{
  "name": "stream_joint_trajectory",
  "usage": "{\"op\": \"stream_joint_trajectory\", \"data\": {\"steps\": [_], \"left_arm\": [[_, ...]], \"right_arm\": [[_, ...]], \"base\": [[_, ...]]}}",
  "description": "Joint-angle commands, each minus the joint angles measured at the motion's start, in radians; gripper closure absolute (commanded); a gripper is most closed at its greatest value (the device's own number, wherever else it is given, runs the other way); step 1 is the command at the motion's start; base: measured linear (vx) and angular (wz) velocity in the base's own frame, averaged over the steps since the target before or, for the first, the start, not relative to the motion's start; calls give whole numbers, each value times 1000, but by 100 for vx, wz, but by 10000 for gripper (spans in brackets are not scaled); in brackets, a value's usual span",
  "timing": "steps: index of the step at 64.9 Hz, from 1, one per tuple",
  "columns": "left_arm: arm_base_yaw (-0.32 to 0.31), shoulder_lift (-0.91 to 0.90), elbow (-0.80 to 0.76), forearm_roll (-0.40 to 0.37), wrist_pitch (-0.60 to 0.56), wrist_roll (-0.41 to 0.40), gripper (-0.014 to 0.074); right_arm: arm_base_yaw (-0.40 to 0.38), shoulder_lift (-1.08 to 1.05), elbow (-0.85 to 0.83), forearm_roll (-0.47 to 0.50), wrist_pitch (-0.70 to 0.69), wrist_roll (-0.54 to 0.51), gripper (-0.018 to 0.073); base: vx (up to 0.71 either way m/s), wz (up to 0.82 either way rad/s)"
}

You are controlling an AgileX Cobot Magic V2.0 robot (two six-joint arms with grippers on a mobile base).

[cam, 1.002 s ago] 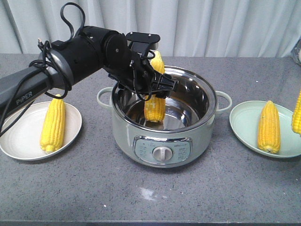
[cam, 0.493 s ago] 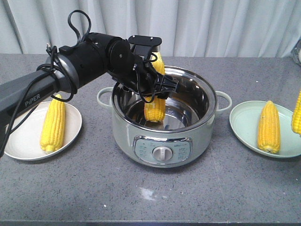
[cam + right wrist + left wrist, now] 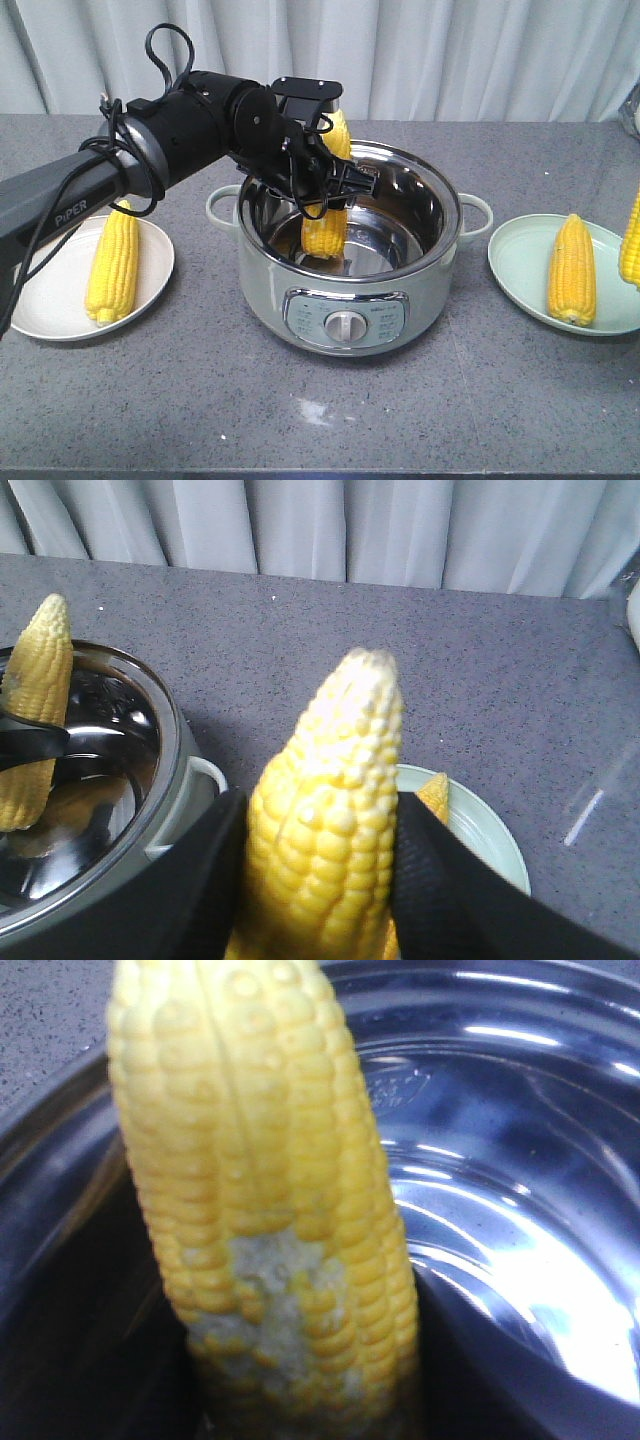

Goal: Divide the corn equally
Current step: 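Lift the cob up out of the pot with the left gripper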

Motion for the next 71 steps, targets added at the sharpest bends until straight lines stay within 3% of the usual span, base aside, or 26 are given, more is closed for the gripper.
{"op": "stream_joint_trajectory", "data": {"steps": [1, 19, 32, 52, 71], "left_arm": [[-2, -98, -32, -22, -31, -6, 530], [-1, -223, -32, -9, -10, -2, 524], [-1, -337, -32, 73, 66, -27, 524], [0, -446, -31, 265, 236, -89, 524], [16, -475, -29, 299, 284, -129, 524]], "right_arm": [[-7, -16, -25, 19, -63, -4, 366], [-7, -16, -25, 19, -54, -4, 366], [-7, -16, -25, 19, -52, -4, 366], [-7, -16, -25, 19, -52, -4, 366], [-7, -16, -25, 16, -51, -4, 366]], "base": [[0, 0], [0, 0], [0, 0], [0, 0], [0, 0]]}}
